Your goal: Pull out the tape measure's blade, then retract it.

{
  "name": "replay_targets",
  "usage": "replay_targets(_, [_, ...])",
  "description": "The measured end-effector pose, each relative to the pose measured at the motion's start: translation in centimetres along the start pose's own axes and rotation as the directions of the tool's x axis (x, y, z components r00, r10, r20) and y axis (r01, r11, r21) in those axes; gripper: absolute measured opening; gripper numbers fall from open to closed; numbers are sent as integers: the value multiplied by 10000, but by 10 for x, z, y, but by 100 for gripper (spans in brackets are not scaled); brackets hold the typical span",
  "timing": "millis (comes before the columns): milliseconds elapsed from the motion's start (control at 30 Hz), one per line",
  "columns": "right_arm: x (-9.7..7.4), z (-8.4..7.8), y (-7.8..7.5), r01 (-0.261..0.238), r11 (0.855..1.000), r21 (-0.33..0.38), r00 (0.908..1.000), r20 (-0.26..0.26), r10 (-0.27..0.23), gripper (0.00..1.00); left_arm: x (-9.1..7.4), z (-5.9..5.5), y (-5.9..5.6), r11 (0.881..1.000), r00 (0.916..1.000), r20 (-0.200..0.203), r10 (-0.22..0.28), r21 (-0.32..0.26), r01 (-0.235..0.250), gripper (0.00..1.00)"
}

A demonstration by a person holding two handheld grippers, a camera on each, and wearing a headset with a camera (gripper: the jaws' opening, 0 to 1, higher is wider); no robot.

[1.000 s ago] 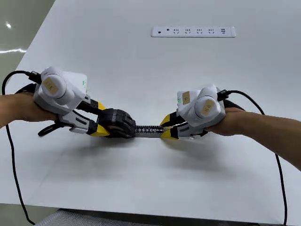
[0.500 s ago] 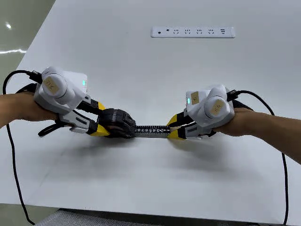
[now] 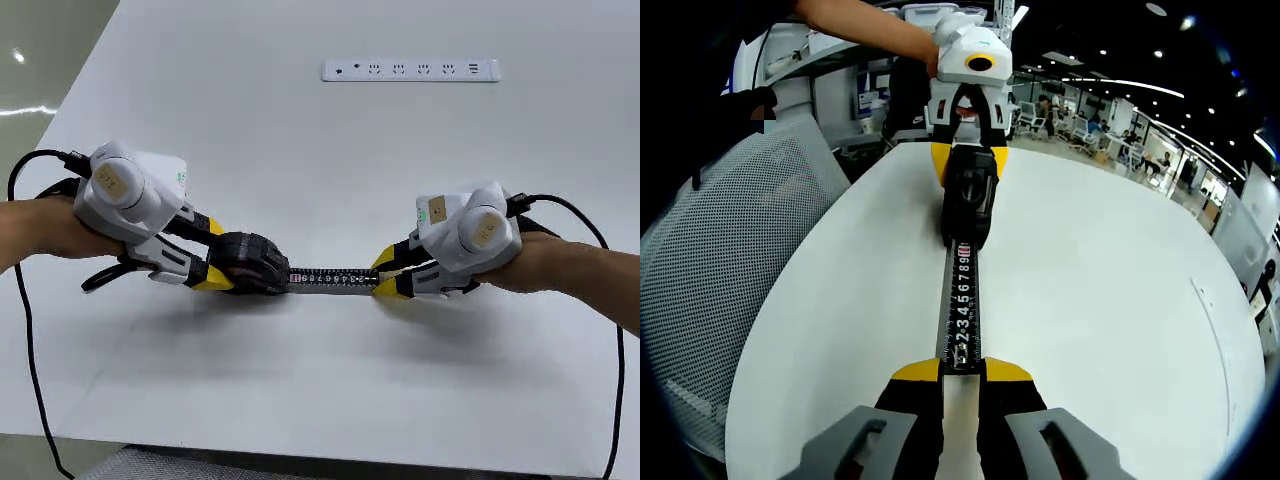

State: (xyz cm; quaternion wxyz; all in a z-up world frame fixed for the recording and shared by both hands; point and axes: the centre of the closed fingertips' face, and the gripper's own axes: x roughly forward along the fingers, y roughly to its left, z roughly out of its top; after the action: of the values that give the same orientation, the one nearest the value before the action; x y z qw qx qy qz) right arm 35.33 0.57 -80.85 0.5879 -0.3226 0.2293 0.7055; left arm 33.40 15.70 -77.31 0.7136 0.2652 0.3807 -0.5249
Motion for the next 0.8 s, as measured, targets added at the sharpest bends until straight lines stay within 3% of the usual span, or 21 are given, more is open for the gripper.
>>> replay_targets(800, [-22, -19, 3, 22, 9996, 266, 9998, -207, -16, 8, 0, 0, 2, 10000, 10000, -55, -48, -36, 47, 26])
